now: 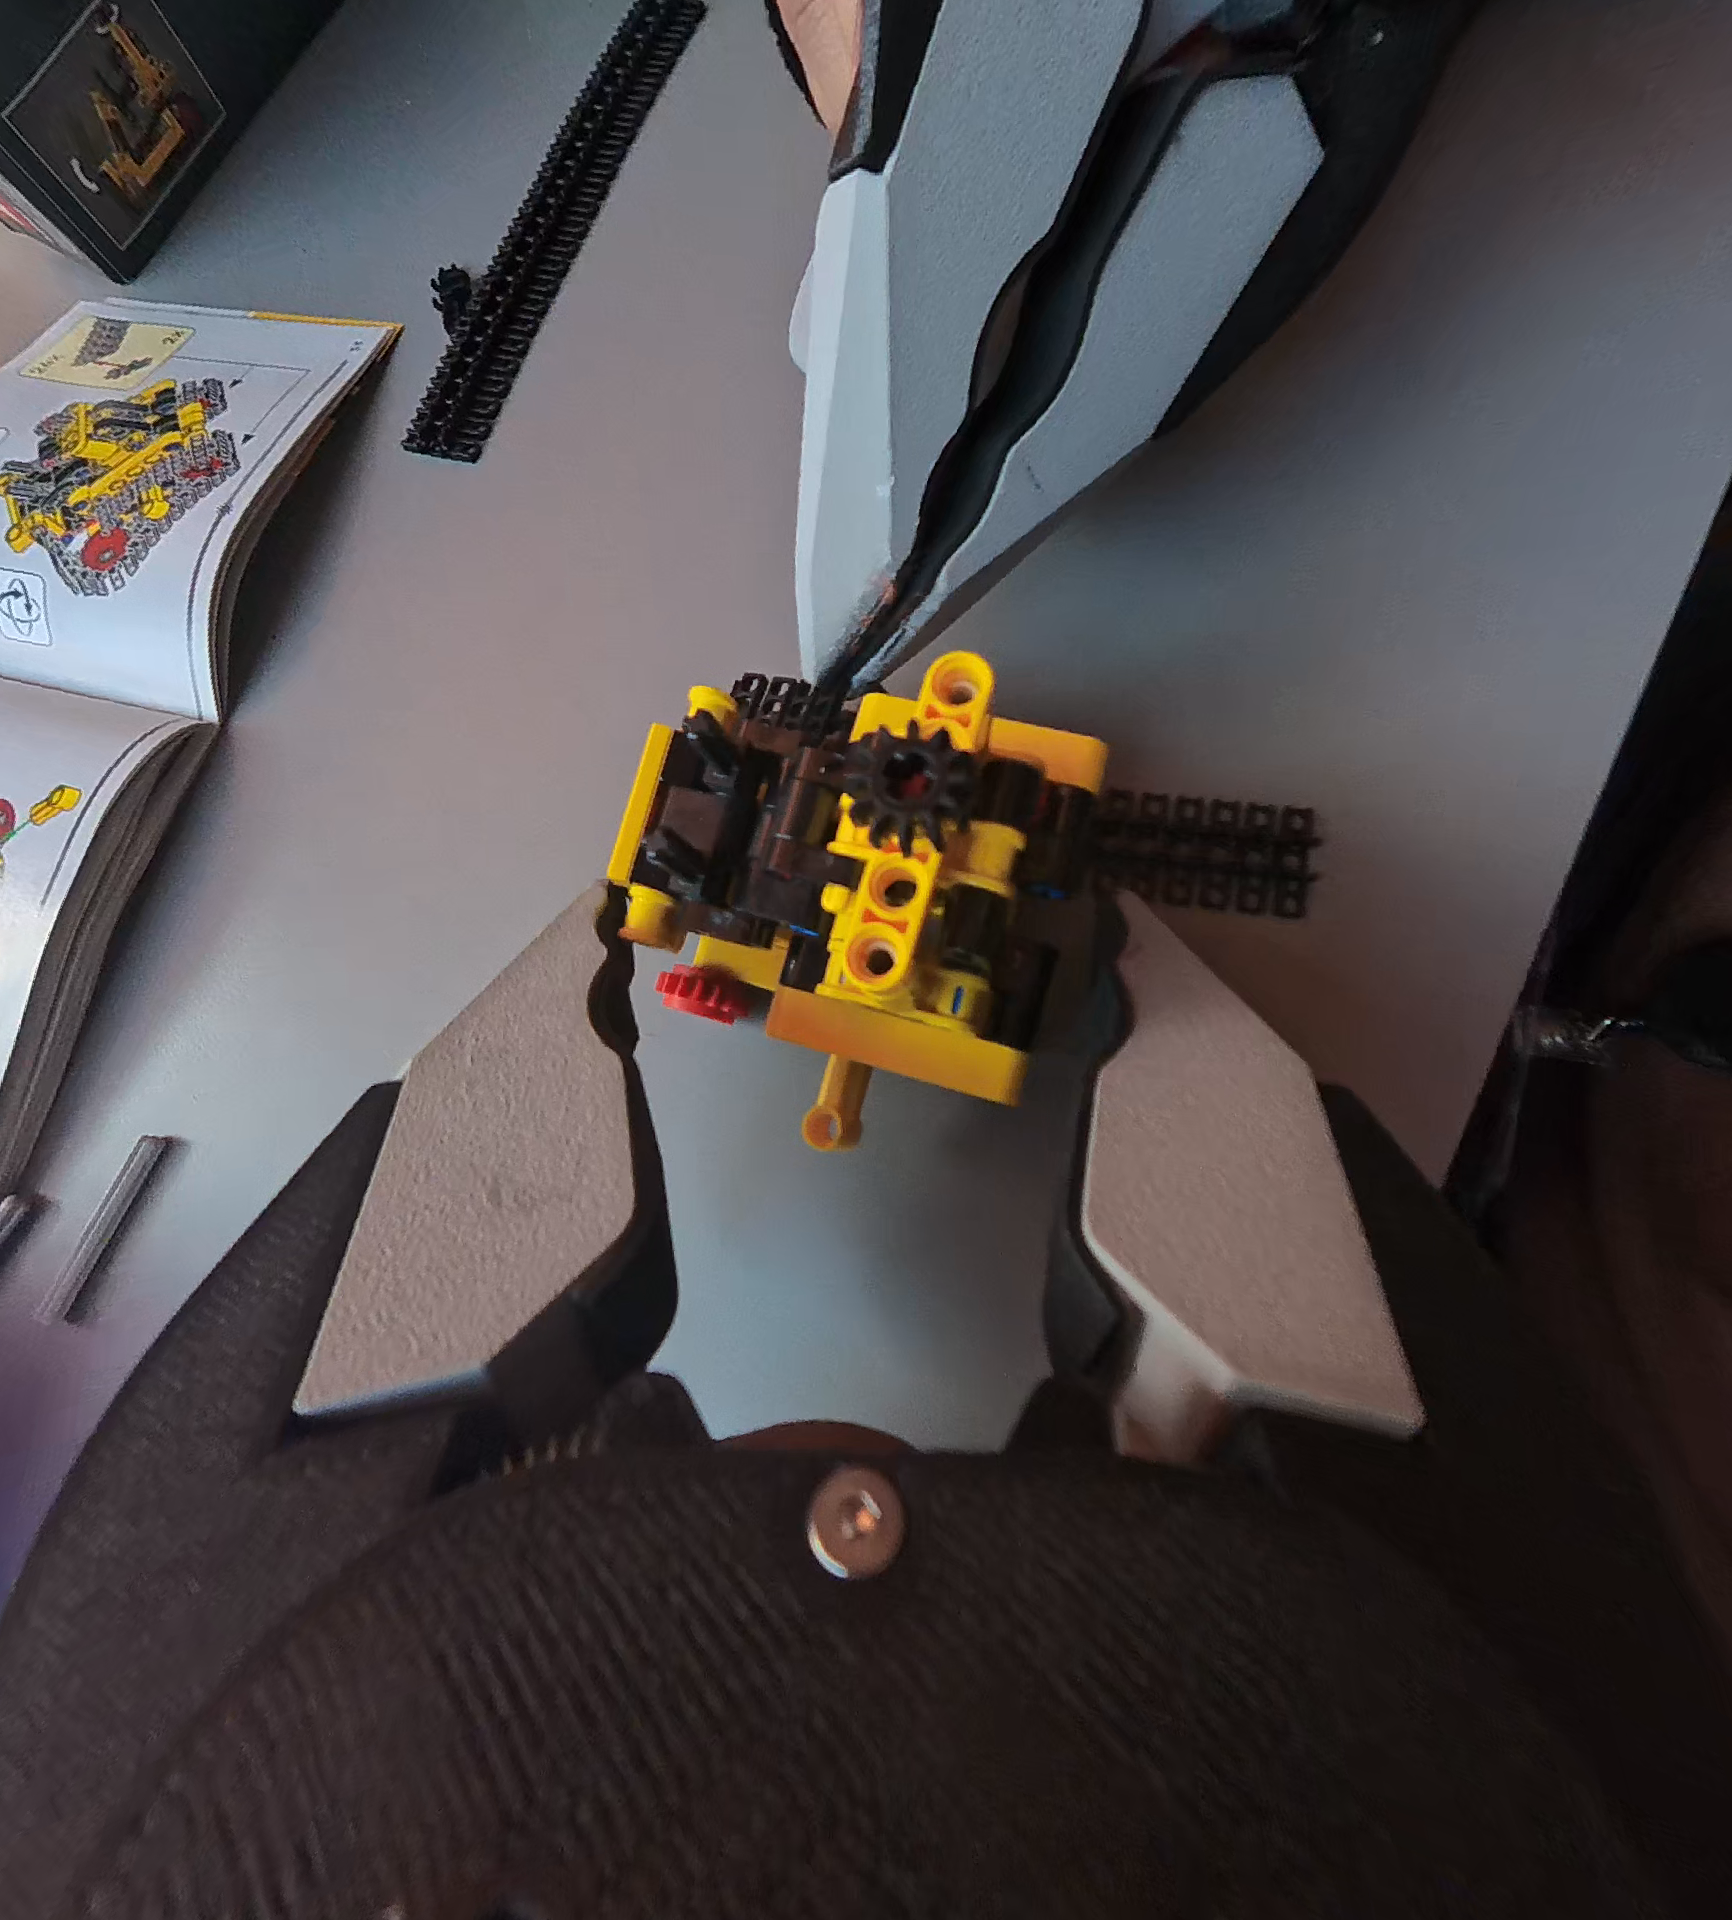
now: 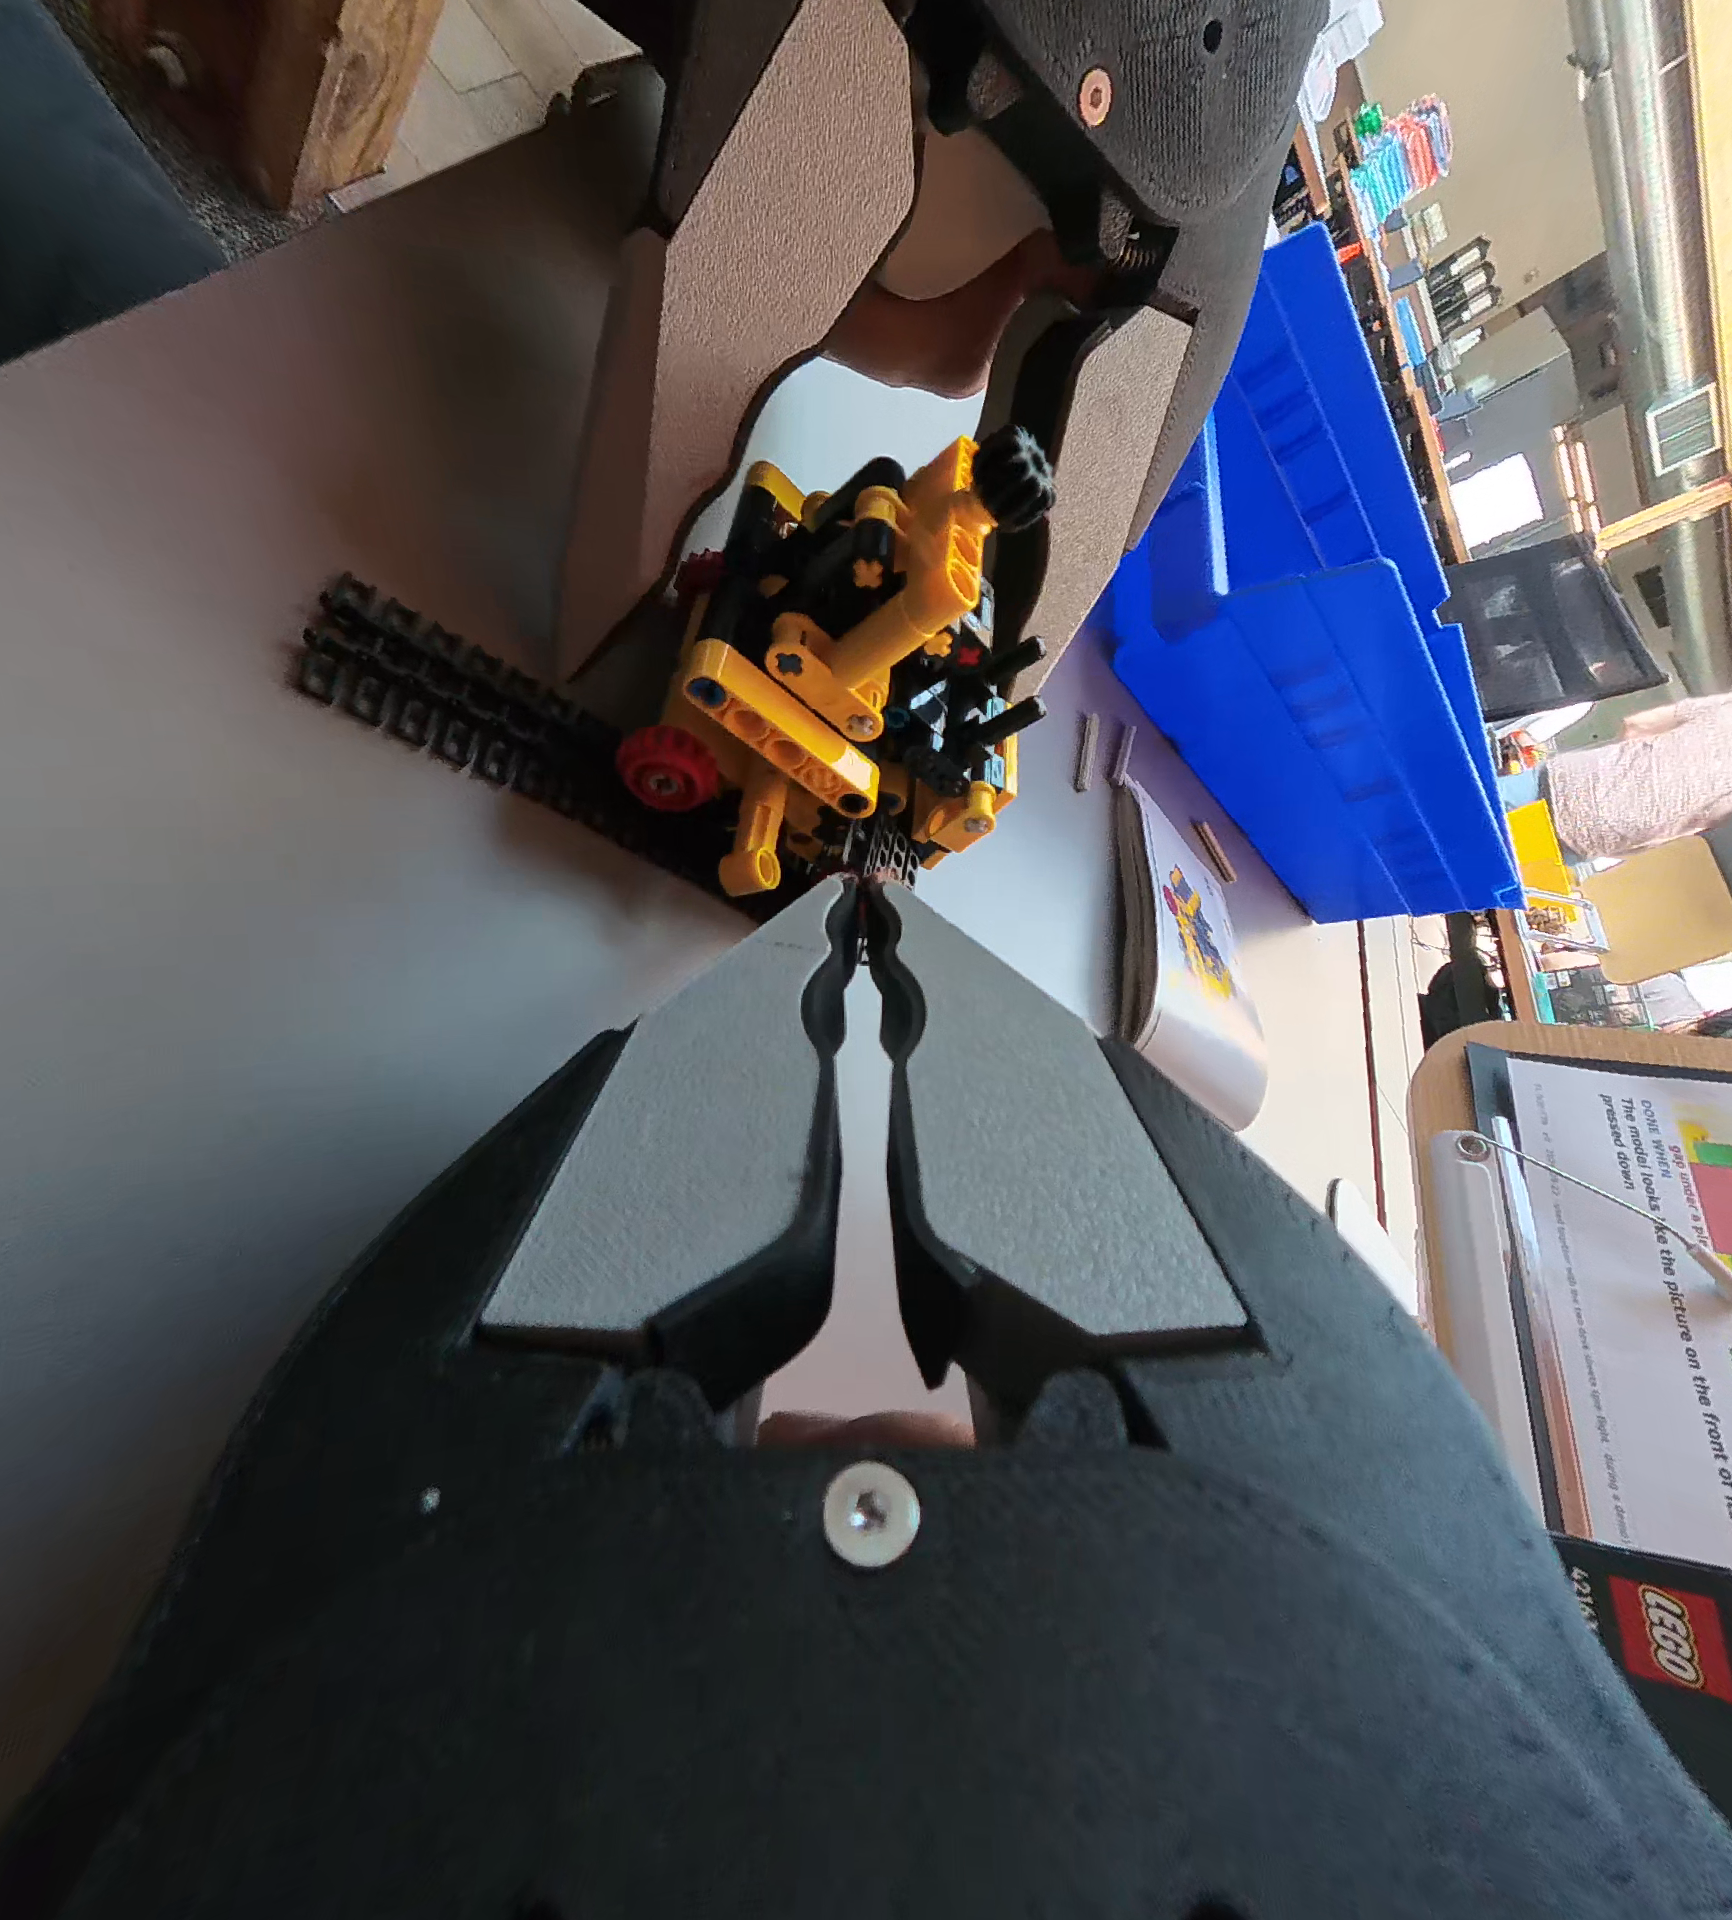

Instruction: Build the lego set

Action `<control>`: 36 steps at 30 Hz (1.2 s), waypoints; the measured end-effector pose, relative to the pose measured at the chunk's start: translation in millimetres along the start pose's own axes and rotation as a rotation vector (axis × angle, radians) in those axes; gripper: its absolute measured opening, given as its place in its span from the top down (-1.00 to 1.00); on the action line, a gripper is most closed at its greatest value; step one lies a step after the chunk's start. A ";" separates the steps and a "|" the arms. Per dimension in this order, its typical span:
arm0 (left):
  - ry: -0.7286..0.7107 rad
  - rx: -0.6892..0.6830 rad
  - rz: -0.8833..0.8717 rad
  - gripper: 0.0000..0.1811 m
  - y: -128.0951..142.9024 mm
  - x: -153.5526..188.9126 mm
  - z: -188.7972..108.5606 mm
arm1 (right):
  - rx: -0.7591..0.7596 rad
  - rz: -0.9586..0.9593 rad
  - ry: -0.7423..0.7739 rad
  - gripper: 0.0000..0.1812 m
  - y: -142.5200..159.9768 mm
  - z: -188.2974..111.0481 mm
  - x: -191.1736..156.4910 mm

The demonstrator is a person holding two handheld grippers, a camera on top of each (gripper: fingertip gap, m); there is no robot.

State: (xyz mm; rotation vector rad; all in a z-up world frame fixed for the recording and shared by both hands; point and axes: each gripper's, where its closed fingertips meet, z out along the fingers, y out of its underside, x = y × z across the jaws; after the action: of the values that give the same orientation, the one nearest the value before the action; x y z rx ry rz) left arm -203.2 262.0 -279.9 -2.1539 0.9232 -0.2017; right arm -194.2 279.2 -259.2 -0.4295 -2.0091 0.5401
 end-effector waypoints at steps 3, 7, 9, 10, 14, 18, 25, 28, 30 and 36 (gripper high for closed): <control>0.002 0.006 -0.002 0.07 0.6 1.7 0.0 | 0.005 -0.002 -0.005 1.00 -2.8 -1.1 -2.3; 0.019 0.014 -0.010 0.10 1.1 3.3 0.2 | 0.017 -0.007 -0.023 1.00 -7.9 -3.2 -8.2; 0.023 0.019 -0.006 0.11 1.2 4.0 0.0 | 0.017 -0.012 -0.033 1.00 -9.0 -4.1 -12.1; 0.027 0.020 0.000 0.11 1.2 4.7 -0.4 | 0.014 -0.017 -0.038 1.00 -9.1 -4.4 -14.2; 0.038 0.020 0.013 0.08 1.8 6.8 -1.7 | 0.010 -0.025 -0.040 1.00 -9.6 -5.2 -17.5; 0.048 0.023 0.011 0.07 1.7 9.0 -1.6 | 0.036 0.047 -0.025 1.00 -11.2 -10.5 -7.1; 0.056 0.053 -0.017 0.00 1.9 9.0 -11.3 | 0.025 0.387 0.047 0.89 14.2 -24.7 25.5; 0.050 0.076 -0.050 -0.02 5.5 4.5 -20.4 | 0.026 0.517 0.120 0.76 29.9 -31.8 44.3; 0.042 0.102 -0.076 -0.02 8.6 -0.4 -28.3 | 0.025 0.584 0.155 0.69 39.6 -35.9 53.5; -0.119 0.246 -0.218 -0.03 15.4 -52.0 -59.0 | -0.004 0.698 0.239 0.57 62.5 -45.9 68.6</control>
State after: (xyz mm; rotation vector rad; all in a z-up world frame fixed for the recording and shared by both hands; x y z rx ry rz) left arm -273.7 255.2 -242.5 -2.0097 0.5640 -0.2768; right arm -180.7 375.4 -223.5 -1.1575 -1.5988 0.8583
